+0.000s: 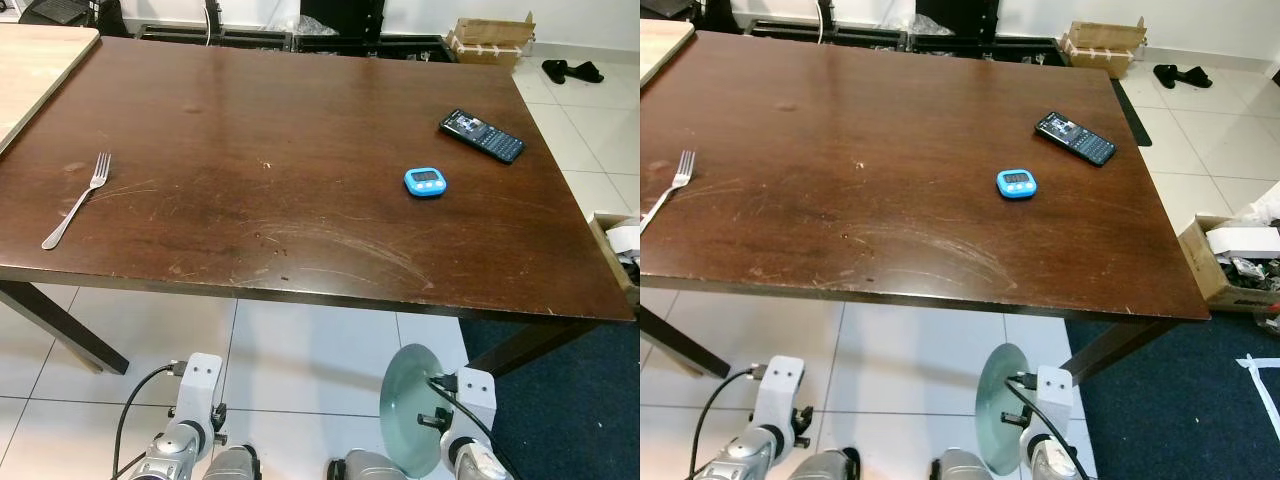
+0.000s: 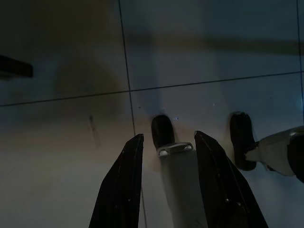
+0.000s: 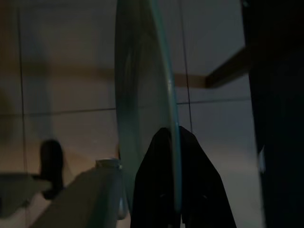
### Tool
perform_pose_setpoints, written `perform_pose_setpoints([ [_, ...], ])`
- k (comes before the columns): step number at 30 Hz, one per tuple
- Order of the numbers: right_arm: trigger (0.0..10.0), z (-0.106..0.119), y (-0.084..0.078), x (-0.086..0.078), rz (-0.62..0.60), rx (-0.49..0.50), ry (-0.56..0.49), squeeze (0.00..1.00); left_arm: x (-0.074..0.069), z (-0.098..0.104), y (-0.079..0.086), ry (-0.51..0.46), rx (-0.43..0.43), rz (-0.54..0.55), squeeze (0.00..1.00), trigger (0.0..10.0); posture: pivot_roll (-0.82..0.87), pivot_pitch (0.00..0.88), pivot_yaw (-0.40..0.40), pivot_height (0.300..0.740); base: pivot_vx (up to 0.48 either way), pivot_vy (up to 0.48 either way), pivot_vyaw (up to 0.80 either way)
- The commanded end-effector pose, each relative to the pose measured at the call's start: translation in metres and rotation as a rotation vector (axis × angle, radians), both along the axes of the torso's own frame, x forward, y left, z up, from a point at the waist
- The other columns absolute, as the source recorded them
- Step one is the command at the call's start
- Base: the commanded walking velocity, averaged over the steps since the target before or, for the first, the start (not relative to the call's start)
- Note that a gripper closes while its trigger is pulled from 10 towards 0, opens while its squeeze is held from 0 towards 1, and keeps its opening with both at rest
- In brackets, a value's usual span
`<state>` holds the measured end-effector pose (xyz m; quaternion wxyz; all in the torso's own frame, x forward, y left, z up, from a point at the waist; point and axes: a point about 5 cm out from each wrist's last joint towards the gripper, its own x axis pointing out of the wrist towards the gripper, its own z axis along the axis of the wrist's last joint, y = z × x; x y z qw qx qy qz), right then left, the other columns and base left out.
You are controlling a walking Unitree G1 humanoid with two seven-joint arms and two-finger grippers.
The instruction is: Setting the table
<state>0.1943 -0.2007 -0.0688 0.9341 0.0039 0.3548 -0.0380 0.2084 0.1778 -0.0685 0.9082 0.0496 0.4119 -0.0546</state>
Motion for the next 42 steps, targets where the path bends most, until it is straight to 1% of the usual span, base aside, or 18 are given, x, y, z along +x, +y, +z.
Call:
perform_pose_setpoints([
  [1, 10.0, -0.002, 0.003, -0.004, 0.057, -0.021, 0.006, 0.0, -0.004, -0.003, 0.003, 0.02, 0.012, -0.009, 0.0, 10.0, 0.04, 0.061, 0.013, 0.74, 0.0, 0.0, 0.0],
  [6, 10.0, -0.001, 0.004, -0.002, 0.065, -0.014, 0.01, 0.0, -0.002, -0.001, 0.001, 0.016, 0.012, -0.004, 0.0, 10.0, 0.04, 0.07, -0.003, 0.74, 0.0, 0.0, 0.0],
  [12, 10.0, 0.002, 0.012, 0.003, 0.267, -0.095, -0.017, 0.0, -0.002, -0.002, -0.002, 0.026, 0.01, -0.009, 0.0, 10.0, 0.04, 0.078, -0.005, 0.74, 0.0, 0.0, 0.0],
  [15, 10.0, 0.005, 0.012, 0.006, 0.361, -0.135, -0.031, 0.0, -0.003, -0.003, -0.002, 0.028, 0.012, -0.018, 0.0, 10.0, 0.03, 0.083, -0.005, 0.74, 0.0, 0.0, 0.0],
  [20, 10.0, 0.015, 0.011, 0.015, 0.489, -0.182, -0.097, 0.0, -0.005, -0.003, 0.001, 0.031, 0.015, -0.017, 0.0, 10.0, 0.03, 0.087, -0.006, 0.74, 0.0, 0.0, 0.0],
  [22, 10.0, 0.015, 0.012, 0.015, 0.504, -0.185, -0.104, 0.0, -0.005, -0.003, 0.001, 0.032, 0.016, -0.017, 0.0, 10.0, 0.03, 0.087, -0.006, 0.74, 0.0, 0.0, 0.0],
  [24, 10.0, 0.021, 0.015, 0.018, 0.612, -0.195, -0.153, 0.0, -0.006, -0.004, 0.003, 0.034, 0.018, -0.017, 0.0, 10.0, 0.03, 0.088, -0.006, 0.74, 0.0, 0.0, 0.0],
  [25, 10.0, 0.021, 0.015, 0.018, 0.612, -0.195, -0.153, 0.0, -0.006, -0.004, 0.003, 0.034, 0.018, -0.017, 0.0, 10.0, 0.03, 0.088, -0.006, 0.74, 0.0, 0.0, 0.0],
  [27, 10.0, 0.034, 0.02, 0.02, 0.807, -0.187, -0.253, 0.0, -0.007, -0.004, 0.005, 0.036, 0.025, -0.021, 0.0, 10.0, 0.03, 0.089, -0.004, 0.74, 0.0, 0.0, 0.0],
  [28, 10.0, 0.039, 0.022, 0.02, 0.876, -0.185, -0.288, 0.0, -0.007, -0.004, 0.006, 0.036, 0.028, -0.022, 0.0, 10.0, 0.03, 0.089, -0.004, 0.74, 0.0, 0.0, 0.0],
  [29, 10.0, 0.039, 0.022, 0.02, 0.876, -0.185, -0.288, 0.0, -0.007, -0.004, 0.006, 0.036, 0.028, -0.022, 0.0, 10.0, 0.03, 0.089, -0.004, 0.74, 0.0, 0.0, 0.0],
  [30, 10.0, 0.049, 0.022, 0.02, 0.99, -0.184, -0.346, 0.0, -0.008, -0.004, 0.008, 0.037, 0.028, -0.017, 0.0, 10.0, 0.03, 0.092, -0.011, 0.74, 0.0, 0.0, 0.0],
  [31, 10.0, 0.051, 0.022, 0.02, 1.022, -0.185, -0.357, 0.0, -0.008, -0.004, 0.008, 0.038, 0.028, -0.015, 0.0, 10.0, 0.03, 0.092, -0.011, 0.74, 0.0, 0.0, 0.0],
  [32, 10.0, 0.051, 0.022, 0.02, 1.022, -0.185, -0.357, 0.0, -0.008, -0.004, 0.008, 0.038, 0.028, -0.015, 0.0, 10.0, 0.03, 0.092, -0.011, 0.74, 0.0, 0.0, 0.0],
  [34, 10.0, 0.055, 0.023, 0.019, 1.092, -0.194, -0.371, 0.0, -0.009, -0.005, 0.009, 0.045, 0.029, -0.01, 0.0, 10.0, 0.03, 0.092, -0.014, 0.74, 0.0, 0.0, 0.0],
  [38, 10.0, 0.054, 0.022, 0.022, 1.086, -0.218, -0.36, 0.0, -0.01, -0.005, 0.009, 0.051, 0.032, -0.007, 0.0, 10.0, 0.02, 0.095, -0.015, 0.74, 0.0, 0.0, 0.0],
  [41, 10.0, 0.04, 0.016, 0.023, 1.004, -0.291, -0.242, 0.0, -0.01, -0.006, 0.007, 0.053, 0.029, -0.009, 0.0, 10.0, 0.02, 0.098, -0.013, 0.74, 0.0, 0.0, 0.0],
  [42, 10.0, 0.04, 0.016, 0.023, 1.004, -0.291, -0.242, 0.0, -0.01, -0.006, 0.007, 0.053, 0.029, -0.009, 0.0, 10.0, 0.02, 0.098, -0.013, 0.74, 0.0, 0.0, 0.0],
])
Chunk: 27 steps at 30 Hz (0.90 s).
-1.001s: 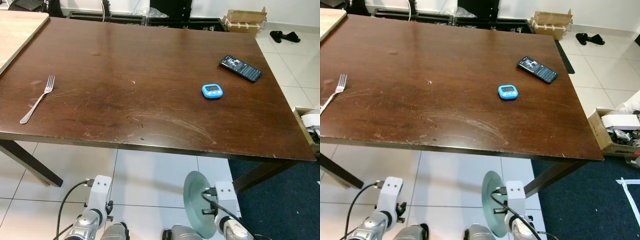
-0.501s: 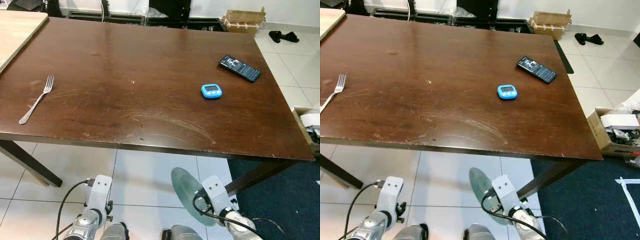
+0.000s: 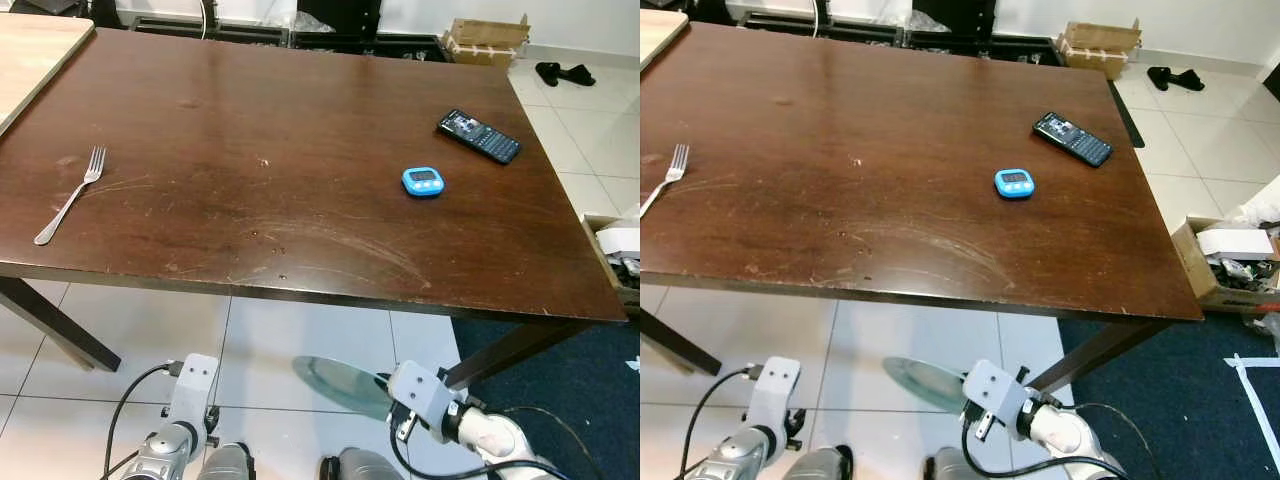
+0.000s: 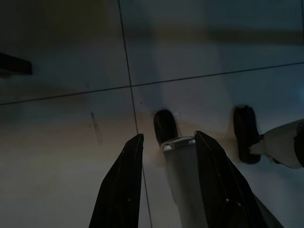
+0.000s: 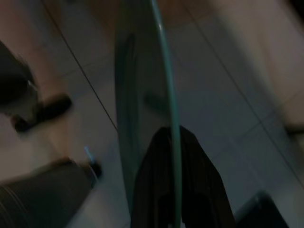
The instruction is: Setting the table
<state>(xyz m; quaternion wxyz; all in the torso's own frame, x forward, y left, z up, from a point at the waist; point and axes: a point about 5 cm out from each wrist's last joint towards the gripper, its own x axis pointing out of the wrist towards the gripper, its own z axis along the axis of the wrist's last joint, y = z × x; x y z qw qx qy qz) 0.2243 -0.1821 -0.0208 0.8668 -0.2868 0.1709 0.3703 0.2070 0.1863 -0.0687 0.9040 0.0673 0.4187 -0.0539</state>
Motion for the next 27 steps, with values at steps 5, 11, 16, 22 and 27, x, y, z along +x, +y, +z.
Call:
perform_pose_setpoints([
  [5, 10.0, -0.043, -0.021, -0.028, -0.27, -0.255, 0.242, 0.0, -0.009, -0.007, -0.007, 0.049, 0.01, -0.037, 0.0, 10.0, 0.03, 0.098, -0.006, 0.74, 0.0, 0.0, 0.0],
  [11, 10.0, -0.056, -0.017, -0.04, -0.706, -0.021, 0.365, 0.0, -0.005, -0.005, -0.01, 0.038, 0.002, -0.03, 0.0, 10.0, 0.04, 0.098, 0.002, 0.74, 0.0, 0.0, 0.0],
  [16, 10.0, -0.061, -0.012, -0.045, -0.821, 0.027, 0.41, 0.0, -0.002, -0.003, -0.01, 0.03, 0.0, -0.026, 0.0, 10.0, 0.04, 0.099, 0.009, 0.74, 0.0, 0.0, 0.0],
  [22, 10.0, -0.064, -0.007, -0.05, -0.862, 0.053, 0.419, 0.0, 0.003, 0.0, -0.012, 0.002, -0.025, -0.009, 0.0, 10.0, 0.05, 0.102, 0.01, 0.74, 0.0, 0.0, 0.0],
  [27, 10.0, -0.063, -0.009, -0.05, -0.908, 0.089, 0.415, 0.0, 0.003, 0.0, -0.01, 0.001, -0.025, 0.005, 0.0, 10.0, 0.05, 0.104, 0.007, 0.74, 0.0, 0.0, 0.0],
])
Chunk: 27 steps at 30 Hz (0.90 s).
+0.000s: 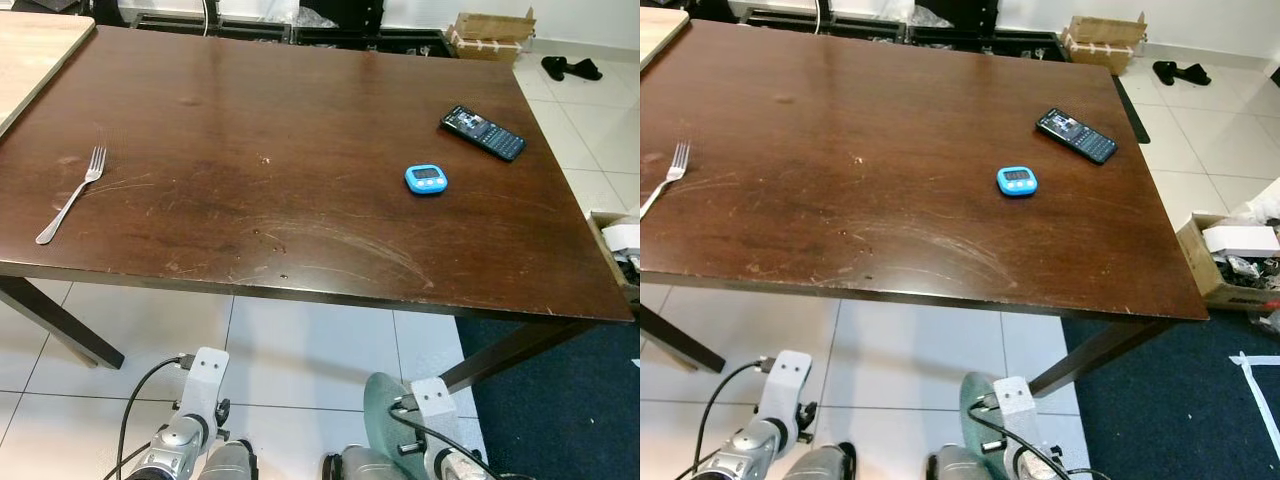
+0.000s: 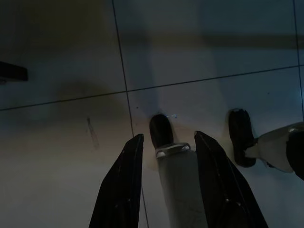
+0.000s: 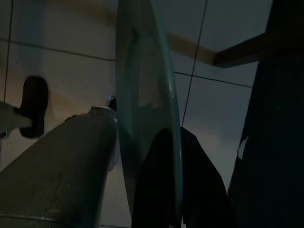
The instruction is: Setting the table
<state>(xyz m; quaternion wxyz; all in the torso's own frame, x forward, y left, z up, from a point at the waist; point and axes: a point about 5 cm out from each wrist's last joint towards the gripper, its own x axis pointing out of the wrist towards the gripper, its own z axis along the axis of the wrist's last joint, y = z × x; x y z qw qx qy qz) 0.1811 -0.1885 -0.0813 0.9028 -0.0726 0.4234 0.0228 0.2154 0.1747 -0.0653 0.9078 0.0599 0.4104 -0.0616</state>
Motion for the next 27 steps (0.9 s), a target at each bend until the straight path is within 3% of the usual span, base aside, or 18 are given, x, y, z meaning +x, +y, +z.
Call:
perform_pose_setpoints([
  [1, 10.0, -0.0025, -0.0033, -0.006, -0.035, 0.003, 0.013, 0.0, -0.0056, -0.0031, 0.0026, 0.018, -0.004, 0.015, 0.0, 10.0, 0.05, 0.105, 0.008, 0.74, 0.0, 0.0, 0.0],
  [27, 10.0, -0.0001, 0.0021, -0.0002, -0.045, 0.022, -0.013, 0.0, -0.0057, -0.0019, 0.0103, 0.011, -0.003, 0.028, 0.0, 10.0, 0.07, 0.103, 0.011, 0.74, 0.0, 0.26, 0.0],
])
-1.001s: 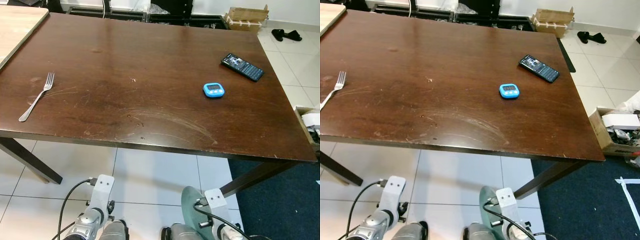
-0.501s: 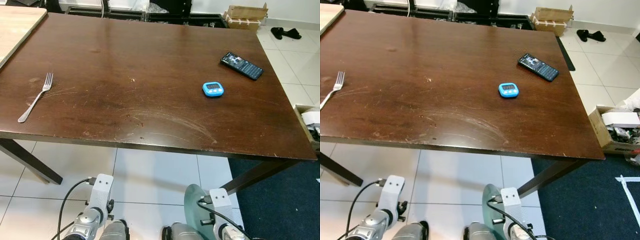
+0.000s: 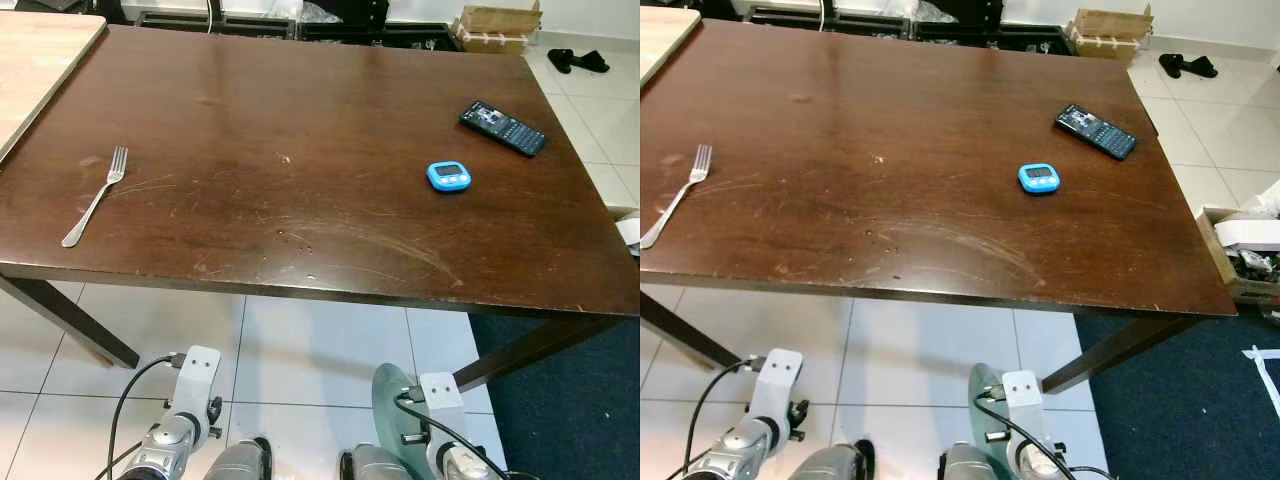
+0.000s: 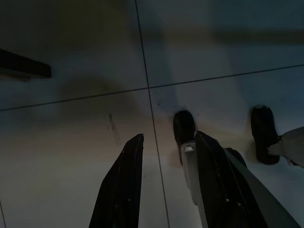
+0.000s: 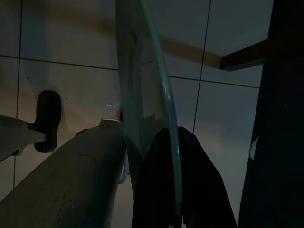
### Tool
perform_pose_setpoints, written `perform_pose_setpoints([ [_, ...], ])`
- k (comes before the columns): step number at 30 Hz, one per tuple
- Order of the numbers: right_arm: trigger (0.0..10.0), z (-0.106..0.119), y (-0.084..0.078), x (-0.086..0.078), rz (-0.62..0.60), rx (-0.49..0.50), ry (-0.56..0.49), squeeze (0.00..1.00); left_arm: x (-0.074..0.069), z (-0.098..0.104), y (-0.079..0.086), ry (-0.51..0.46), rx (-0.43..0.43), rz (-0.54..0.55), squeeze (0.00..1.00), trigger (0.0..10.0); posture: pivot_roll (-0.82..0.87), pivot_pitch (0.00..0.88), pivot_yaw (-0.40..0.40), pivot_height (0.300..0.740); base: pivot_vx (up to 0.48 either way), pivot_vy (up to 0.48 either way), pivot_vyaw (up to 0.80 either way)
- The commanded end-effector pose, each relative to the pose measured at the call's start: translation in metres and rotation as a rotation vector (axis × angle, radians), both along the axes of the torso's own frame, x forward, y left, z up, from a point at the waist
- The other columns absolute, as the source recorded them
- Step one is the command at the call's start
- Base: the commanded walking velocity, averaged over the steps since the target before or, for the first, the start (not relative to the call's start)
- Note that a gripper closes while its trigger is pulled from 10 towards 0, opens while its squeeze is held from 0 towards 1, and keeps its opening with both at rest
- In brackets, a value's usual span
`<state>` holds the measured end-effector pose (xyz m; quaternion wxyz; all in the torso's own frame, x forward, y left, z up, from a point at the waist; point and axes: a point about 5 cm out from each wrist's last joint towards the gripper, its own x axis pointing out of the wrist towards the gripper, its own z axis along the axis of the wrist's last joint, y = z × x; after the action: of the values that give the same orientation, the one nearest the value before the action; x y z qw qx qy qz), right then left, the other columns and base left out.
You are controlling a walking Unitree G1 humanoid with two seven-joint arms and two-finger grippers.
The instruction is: Setting the table
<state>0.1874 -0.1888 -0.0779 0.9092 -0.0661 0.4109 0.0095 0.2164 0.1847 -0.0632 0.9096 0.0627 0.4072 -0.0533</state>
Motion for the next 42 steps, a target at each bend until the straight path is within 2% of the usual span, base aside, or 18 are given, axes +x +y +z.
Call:
perform_pose_setpoints([
  [1, 10.0, -0.004, 0.003, -0.007, -0.017, 0.021, 0.017, 0.0, -0.007, -0.004, 0.0, 0.019, -0.015, 0.016, 0.0, 10.0, 0.07, 0.103, 0.011, 0.74, 0.0, 0.292, 0.0],
  [42, 10.0, -0.006, 0.008, -0.012, -0.044, 0.044, 0.017, 0.0, -0.006, -0.001, 0.012, 0.022, 0.009, -0.013, 0.0, 10.0, 0.09, 0.093, 0.046, 0.74, 0.0, 0.291, 0.0],
])
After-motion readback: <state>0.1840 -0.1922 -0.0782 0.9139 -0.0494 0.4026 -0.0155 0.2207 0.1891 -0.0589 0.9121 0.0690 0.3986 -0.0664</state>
